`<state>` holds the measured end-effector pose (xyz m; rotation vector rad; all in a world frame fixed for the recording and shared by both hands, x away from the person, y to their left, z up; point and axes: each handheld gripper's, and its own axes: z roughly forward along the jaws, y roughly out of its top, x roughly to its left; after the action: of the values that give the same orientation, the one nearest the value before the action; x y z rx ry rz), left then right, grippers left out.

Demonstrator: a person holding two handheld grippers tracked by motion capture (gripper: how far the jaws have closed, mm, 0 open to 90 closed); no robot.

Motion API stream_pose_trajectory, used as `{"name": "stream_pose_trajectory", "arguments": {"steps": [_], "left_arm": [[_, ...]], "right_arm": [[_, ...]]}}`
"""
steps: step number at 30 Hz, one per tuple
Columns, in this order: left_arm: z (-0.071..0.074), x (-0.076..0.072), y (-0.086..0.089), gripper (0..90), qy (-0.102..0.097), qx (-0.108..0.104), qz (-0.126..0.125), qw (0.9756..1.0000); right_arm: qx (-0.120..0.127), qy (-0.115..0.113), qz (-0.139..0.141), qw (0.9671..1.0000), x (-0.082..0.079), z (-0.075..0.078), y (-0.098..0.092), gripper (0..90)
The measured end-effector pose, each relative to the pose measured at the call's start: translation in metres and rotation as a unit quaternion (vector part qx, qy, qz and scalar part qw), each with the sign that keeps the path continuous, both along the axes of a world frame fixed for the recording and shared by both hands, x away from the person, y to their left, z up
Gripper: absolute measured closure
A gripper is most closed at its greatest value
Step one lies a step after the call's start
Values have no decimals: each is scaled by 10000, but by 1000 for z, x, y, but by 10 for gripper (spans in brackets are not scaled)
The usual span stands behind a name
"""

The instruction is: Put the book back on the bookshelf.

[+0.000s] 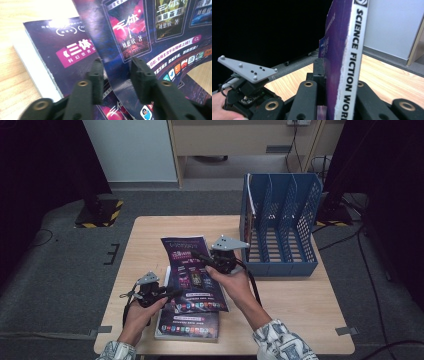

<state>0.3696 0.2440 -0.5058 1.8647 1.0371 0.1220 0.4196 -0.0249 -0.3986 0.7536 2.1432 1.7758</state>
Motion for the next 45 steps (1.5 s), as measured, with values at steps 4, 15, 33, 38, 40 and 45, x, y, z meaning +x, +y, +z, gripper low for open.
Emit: {"name": "stream_pose_trajectory", "arguments": {"steps": [4,15,33,38,40,45], "left_arm": [[0,1,3,731,87,-36,5,10000],[10,-2,5,761,-207,188,196,9994],[24,-6,13,778,-815,466,643,9935],[27,-7,13,780,-895,502,657,9925],[27,-7,13,780,-936,516,671,9920],[30,-9,12,782,-1034,582,672,9907]], "right_arm": [[-24,21,73,10000,0,-1,1,824],[-362,-151,0,9992,-1,6,-1,812],[-284,-332,161,9989,-5,13,-1,790],[-258,-330,306,9987,-4,16,-2,724],[-245,-320,347,9986,-3,17,-2,718],[-167,-337,385,9986,-2,22,-2,698]]}}
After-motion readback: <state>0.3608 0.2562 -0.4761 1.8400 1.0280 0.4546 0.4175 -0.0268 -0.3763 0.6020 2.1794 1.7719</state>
